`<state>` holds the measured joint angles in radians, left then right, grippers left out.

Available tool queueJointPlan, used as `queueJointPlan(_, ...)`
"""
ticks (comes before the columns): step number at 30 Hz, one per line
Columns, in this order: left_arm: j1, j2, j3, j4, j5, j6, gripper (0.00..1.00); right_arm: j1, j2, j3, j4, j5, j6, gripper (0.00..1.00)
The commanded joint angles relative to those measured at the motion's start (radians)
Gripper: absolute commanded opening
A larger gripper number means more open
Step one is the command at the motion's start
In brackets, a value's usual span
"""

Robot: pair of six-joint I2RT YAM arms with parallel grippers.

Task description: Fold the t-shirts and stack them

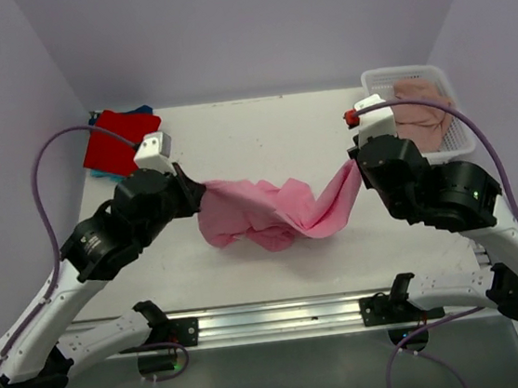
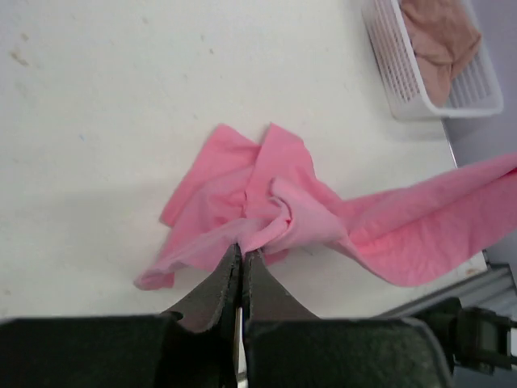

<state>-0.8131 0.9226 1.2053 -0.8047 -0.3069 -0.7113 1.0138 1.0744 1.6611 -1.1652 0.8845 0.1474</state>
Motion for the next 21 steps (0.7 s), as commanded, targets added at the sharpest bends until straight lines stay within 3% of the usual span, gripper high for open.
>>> queueJointPlan(1, -0.001, 0.065, 0.157, -0.103, -0.237, 0.145, 0.0, -0.001, 0.016, -0.009, 0.065, 0.145, 0.064, 0.0)
queueJointPlan(3, -0.001, 0.082, 0.215, -0.052, -0.352, 0.235, 0.0, -0.017, 0.035, -0.006, 0.102, 0.178, 0.057, 0.0)
queueJointPlan(5, -0.003, 0.07, 0.215, 0.12, -0.423, 0.38, 0.0, -0.04, 0.041, -0.006, 0.168, 0.18, 0.038, 0.0)
queueJointPlan(6, -0.001, 0.049, 0.2, 0.196, -0.461, 0.444, 0.0, -0.072, 0.044, -0.004, 0.189, 0.151, 0.026, 0.0)
queueJointPlan(7, -0.001, 0.038, 0.18, 0.381, -0.468, 0.517, 0.0, -0.098, 0.053, 0.008, 0.205, 0.128, 0.011, 0.0)
queueJointPlan(11, 0.002, 0.076, 0.186, 0.669, -0.469, 0.812, 0.0, -0.288, 0.117, 0.035, 0.274, -0.103, -0.014, 0.0)
queueJointPlan(16, 0.15, 0.356, 0.422, 0.558, -0.172, 0.782, 0.0, -0.46, 0.297, 0.113, 0.305, -0.336, -0.017, 0.0)
queueJointPlan(21, 0.311, 0.626, 0.637, 0.493, 0.142, 0.673, 0.0, -0.572, 0.505, 0.222, 0.403, -0.464, -0.009, 0.0)
